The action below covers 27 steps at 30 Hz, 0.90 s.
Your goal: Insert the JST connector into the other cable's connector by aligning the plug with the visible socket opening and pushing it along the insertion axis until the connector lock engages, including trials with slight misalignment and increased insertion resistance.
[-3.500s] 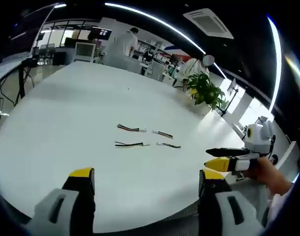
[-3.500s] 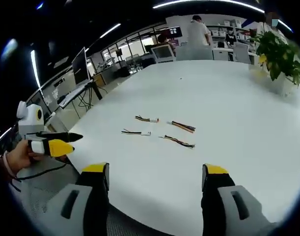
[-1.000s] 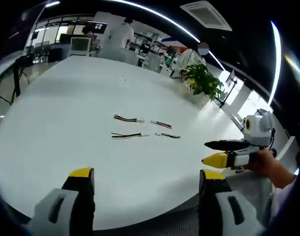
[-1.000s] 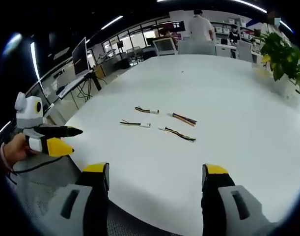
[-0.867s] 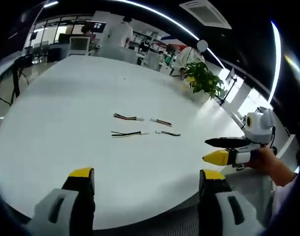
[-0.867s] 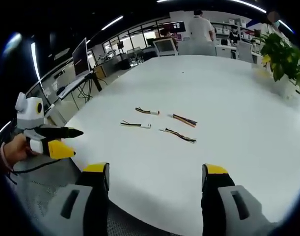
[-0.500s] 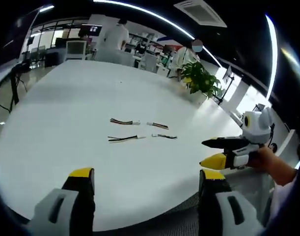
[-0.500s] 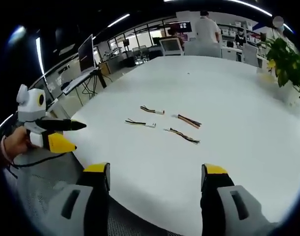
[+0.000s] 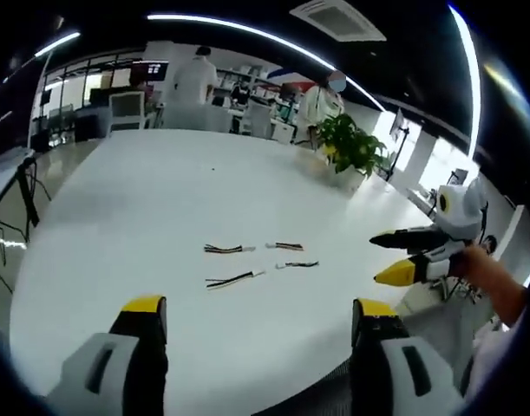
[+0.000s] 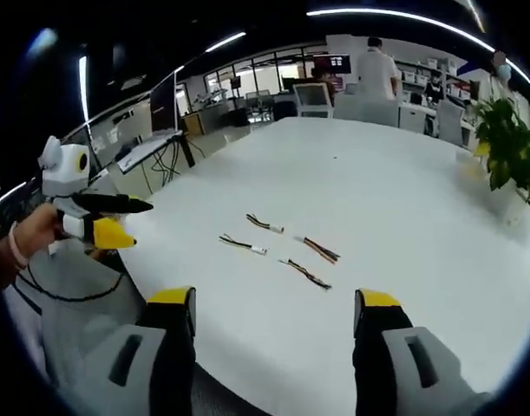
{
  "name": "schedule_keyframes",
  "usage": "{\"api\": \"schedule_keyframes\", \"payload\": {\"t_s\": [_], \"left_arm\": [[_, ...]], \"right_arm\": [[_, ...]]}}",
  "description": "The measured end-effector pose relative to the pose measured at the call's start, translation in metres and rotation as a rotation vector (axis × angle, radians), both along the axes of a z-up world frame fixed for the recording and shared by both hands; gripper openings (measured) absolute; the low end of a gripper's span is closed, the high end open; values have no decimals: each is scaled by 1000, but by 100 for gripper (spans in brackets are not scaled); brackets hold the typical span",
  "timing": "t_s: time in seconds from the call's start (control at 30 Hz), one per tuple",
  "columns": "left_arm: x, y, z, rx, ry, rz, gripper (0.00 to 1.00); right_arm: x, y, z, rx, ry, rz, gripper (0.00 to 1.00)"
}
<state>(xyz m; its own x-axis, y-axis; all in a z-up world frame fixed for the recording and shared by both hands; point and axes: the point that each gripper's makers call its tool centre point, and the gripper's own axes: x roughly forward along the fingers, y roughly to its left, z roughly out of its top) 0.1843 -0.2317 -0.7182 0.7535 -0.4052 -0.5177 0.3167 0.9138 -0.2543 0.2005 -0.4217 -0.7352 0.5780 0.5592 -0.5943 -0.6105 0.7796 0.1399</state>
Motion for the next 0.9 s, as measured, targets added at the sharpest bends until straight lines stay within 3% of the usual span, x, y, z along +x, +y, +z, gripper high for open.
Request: {"api": "schedule_keyframes", "payload": {"t_s": [0.1, 0.17, 0.33, 0.6, 0.8, 0.9], "left_arm": [[12, 3, 16, 3, -25, -15, 87], [19, 4, 18, 5, -40, -19, 87], [33, 1, 20, 19, -55, -45, 86], [51, -5, 25, 61, -81, -115, 84], [61, -16, 32, 39, -95, -170, 81], [68, -19, 34, 64, -112, -191, 81]], "right_arm": [[8, 4, 16, 35, -34, 27, 71], [6, 10, 19, 90, -2, 61, 69], [15, 4, 19, 110, 33, 40, 69], [39, 0, 34, 76, -46, 53, 67], [52, 13, 49, 112, -78, 107, 59], [61, 17, 52, 64, -123, 143, 58]]}}
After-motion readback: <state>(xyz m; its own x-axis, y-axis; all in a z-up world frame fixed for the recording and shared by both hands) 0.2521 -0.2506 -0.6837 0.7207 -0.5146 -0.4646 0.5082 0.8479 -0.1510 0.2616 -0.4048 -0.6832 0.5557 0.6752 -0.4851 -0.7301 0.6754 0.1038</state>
